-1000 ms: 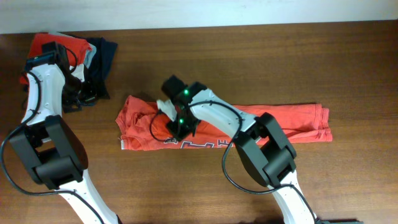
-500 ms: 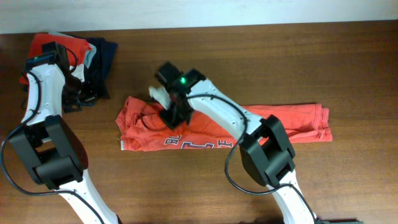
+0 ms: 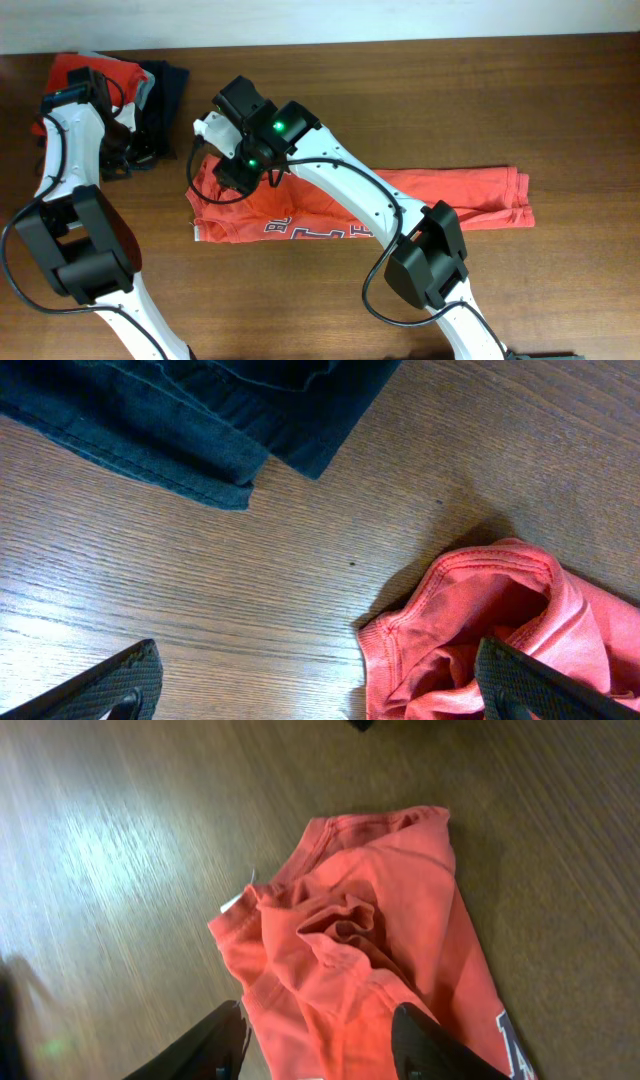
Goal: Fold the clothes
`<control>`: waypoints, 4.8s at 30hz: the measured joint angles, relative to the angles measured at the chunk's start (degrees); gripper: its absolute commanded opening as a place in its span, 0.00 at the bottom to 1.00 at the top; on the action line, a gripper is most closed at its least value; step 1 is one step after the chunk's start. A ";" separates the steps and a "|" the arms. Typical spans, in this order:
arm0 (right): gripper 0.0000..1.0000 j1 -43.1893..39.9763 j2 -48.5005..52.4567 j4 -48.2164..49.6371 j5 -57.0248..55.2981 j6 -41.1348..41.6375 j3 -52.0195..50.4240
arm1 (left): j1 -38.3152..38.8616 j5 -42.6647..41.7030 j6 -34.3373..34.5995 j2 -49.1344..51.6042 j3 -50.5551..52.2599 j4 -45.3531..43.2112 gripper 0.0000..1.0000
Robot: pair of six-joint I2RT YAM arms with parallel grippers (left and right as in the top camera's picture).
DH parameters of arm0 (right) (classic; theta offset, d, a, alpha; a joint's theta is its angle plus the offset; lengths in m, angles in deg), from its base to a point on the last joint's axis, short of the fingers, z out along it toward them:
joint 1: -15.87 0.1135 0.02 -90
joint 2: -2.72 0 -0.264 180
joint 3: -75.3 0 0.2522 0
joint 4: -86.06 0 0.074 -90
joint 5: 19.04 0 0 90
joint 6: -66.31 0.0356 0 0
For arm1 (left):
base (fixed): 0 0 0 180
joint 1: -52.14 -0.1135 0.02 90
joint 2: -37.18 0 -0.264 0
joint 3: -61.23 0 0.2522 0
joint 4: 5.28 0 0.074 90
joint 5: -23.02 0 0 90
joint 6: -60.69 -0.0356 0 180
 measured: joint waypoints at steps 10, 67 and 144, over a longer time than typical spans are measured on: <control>0.35 -0.02 0.00 6.16 -0.22 -10.80 -4.07 | 0.00 0.02 0.00 0.00 0.00 0.00 1.00; 0.04 -3.91 0.00 20.63 -6.49 -20.85 -23.91 | 0.00 0.00 0.00 0.00 0.00 0.00 0.99; 0.30 2.78 2.64 22.53 -3.34 -13.11 -15.30 | 0.02 0.13 0.00 0.00 0.00 0.00 0.99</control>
